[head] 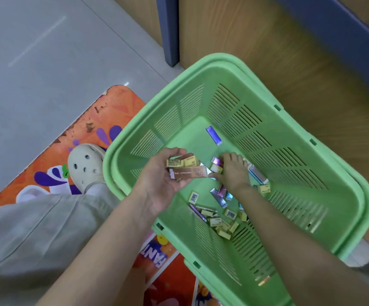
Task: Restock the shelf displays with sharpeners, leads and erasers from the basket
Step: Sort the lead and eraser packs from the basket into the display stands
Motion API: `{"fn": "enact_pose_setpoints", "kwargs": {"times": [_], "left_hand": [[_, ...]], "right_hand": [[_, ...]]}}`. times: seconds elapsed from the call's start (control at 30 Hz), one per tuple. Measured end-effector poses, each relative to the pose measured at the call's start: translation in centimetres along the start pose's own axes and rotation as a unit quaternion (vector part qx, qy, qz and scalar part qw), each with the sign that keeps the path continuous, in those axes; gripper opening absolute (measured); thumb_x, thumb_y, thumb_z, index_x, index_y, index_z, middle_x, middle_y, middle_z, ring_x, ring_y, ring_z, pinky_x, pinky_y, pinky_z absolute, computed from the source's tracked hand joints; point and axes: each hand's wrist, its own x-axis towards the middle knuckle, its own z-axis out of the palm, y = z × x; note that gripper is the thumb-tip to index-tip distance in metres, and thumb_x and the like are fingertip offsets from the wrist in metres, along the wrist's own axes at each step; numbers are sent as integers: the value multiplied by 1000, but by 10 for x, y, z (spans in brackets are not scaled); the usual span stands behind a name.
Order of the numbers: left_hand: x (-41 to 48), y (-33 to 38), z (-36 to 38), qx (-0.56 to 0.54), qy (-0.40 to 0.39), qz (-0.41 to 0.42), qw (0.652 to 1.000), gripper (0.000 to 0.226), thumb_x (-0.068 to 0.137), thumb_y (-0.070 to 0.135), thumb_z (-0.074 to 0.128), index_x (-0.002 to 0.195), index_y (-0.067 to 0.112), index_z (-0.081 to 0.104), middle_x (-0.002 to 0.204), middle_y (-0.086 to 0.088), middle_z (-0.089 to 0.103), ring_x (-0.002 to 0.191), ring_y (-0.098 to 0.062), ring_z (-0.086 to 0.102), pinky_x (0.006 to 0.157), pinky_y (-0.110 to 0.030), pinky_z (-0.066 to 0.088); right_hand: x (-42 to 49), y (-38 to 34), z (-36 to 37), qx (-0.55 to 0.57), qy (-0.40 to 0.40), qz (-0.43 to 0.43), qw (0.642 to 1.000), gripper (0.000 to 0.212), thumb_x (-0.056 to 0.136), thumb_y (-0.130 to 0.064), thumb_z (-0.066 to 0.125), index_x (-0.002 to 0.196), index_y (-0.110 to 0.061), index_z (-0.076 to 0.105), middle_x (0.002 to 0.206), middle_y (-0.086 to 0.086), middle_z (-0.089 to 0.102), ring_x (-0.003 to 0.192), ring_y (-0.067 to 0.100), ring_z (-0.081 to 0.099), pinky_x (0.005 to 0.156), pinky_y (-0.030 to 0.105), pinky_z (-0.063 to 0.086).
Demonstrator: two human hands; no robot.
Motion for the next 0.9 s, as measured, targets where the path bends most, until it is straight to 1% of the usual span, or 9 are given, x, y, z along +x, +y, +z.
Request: {"fn": "enact_pose_setpoints", "kwargs": {"times": [0.13, 0.2, 0.3, 0.37, 0.43, 0.57, 0.67, 0.77, 0.9], "left_hand": [[4, 0, 1, -1, 3, -5, 1000, 17, 96, 15, 47, 87, 6, 59, 88, -16, 68, 73, -25, 69, 61, -28, 59], [5, -2, 3, -4, 7, -4, 1000, 17, 96, 15, 46, 88, 6, 58, 92, -17, 67, 77, -26, 67, 62, -28, 59], [6, -3, 8, -19, 14, -3, 1000, 14, 95, 13, 48, 89, 5, 58, 93, -15, 66, 83, -26, 65, 65, -29, 58], [7, -4, 10, -35, 24, -1, 999, 11, 94, 12, 50, 89, 5, 58, 89, -14, 65, 81, -25, 64, 69, -30, 58], [9, -5, 12, -51, 27, 6, 998, 9, 93, 10, 52, 89, 5, 58, 86, -13, 66, 78, -24, 64, 68, -30, 58], [10, -9, 16, -88, 34, 33, 995, 6, 92, 9, 53, 91, 5, 56, 86, -13, 63, 74, -22, 63, 78, -31, 55], [10, -15, 19, -120, 39, 61, 990, 6, 93, 8, 52, 94, 5, 57, 87, -13, 62, 69, -20, 64, 69, -27, 56], [5, -23, 23, -80, 12, 87, 993, 9, 92, 8, 53, 89, 5, 60, 84, -14, 64, 66, -21, 66, 71, -27, 57], [-13, -29, 22, 113, -70, 131, 982, 22, 97, 13, 47, 88, 7, 66, 79, -9, 69, 65, -18, 66, 70, -26, 56]], "right_hand": [[-3, 2, 8, 91, -22, 0, 996, 41, 85, -32, 68, 110, -7, 48, 113, 12, 51, 108, 27, 45, 90, 34, 37], [-6, 0, 8, 128, -37, 13, 991, 31, 90, -20, 64, 112, -5, 49, 112, 15, 56, 103, 30, 51, 87, 39, 43], [-7, 2, 4, 110, -59, 19, 992, 17, 97, -14, 51, 110, -4, 54, 112, 18, 60, 101, 33, 57, 80, 34, 45], [-11, 2, -3, 104, -73, 19, 992, 18, 99, -14, 47, 102, -1, 58, 109, 19, 57, 98, 32, 58, 75, 28, 39], [-17, -3, -15, 190, -44, 40, 980, 21, 99, -13, 47, 105, 1, 61, 107, 19, 59, 95, 32, 59, 78, 29, 40], [-48, -42, -63, 509, -6, 66, 858, 24, 103, -15, 37, 113, -5, 56, 76, 2, 55, 66, 11, 56, 78, 31, 50], [-82, -72, -91, 588, -46, 24, 807, 26, 103, -29, 34, 102, -9, 51, 69, 1, 44, 60, 9, 43, 68, 25, 41], [-100, -86, -98, 572, 18, -2, 820, 15, 98, -24, 51, 88, -12, 52, 70, 3, 47, 59, 8, 42, 63, 23, 39], [-104, -85, -113, 488, 68, -29, 870, 11, 96, -18, 53, 94, -9, 59, 88, 6, 56, 79, 15, 52, 76, 26, 41]]}}
